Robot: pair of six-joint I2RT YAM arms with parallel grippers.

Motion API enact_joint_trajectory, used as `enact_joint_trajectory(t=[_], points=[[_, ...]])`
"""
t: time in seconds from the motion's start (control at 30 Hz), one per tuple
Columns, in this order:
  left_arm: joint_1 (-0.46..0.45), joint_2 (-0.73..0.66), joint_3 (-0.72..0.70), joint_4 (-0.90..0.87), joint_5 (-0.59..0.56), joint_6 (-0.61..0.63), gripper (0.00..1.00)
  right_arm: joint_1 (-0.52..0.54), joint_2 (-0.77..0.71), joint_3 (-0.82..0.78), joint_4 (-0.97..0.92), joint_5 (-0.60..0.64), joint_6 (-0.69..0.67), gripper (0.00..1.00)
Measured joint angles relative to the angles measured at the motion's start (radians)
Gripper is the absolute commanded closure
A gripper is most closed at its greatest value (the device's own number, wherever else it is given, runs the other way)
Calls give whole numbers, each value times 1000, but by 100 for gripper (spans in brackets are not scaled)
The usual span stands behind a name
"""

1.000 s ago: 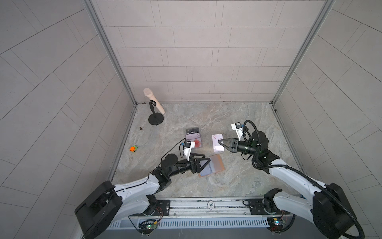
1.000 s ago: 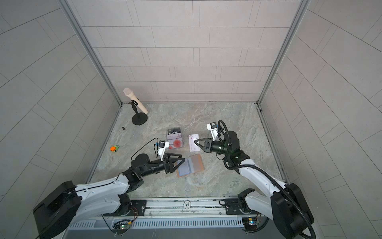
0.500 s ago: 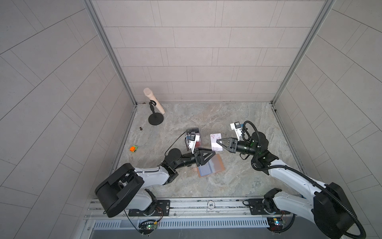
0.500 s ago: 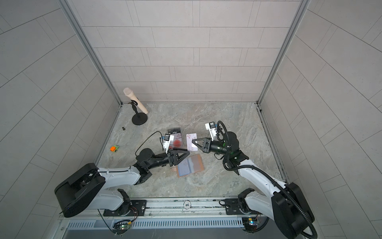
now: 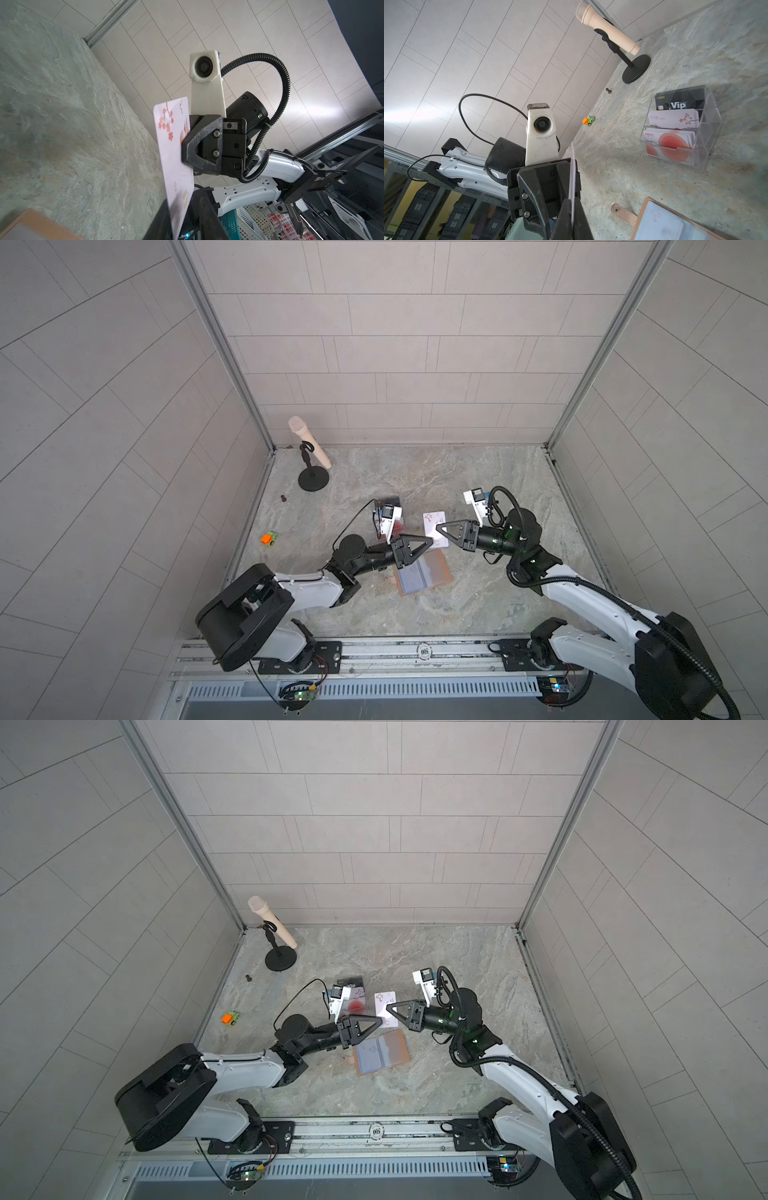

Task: Take the credit cards out of the card holder
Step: Place the credit card in the storage box.

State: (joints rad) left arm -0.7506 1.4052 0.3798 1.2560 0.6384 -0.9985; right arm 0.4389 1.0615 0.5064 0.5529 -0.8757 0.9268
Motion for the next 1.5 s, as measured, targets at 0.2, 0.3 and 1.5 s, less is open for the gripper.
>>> enact_joint_trajectory(t=[0.2,0.3,1.5], points=[[5,14,11,3,-3,-18,86,1,-3,0,1,0,-2,100],[9,19,13,4,-3,-26,91,3,-3,0,-2,0,-3,100],[332,48,793,-1857,-67,1189,99,18,194,340,-1044,417,-554,37]])
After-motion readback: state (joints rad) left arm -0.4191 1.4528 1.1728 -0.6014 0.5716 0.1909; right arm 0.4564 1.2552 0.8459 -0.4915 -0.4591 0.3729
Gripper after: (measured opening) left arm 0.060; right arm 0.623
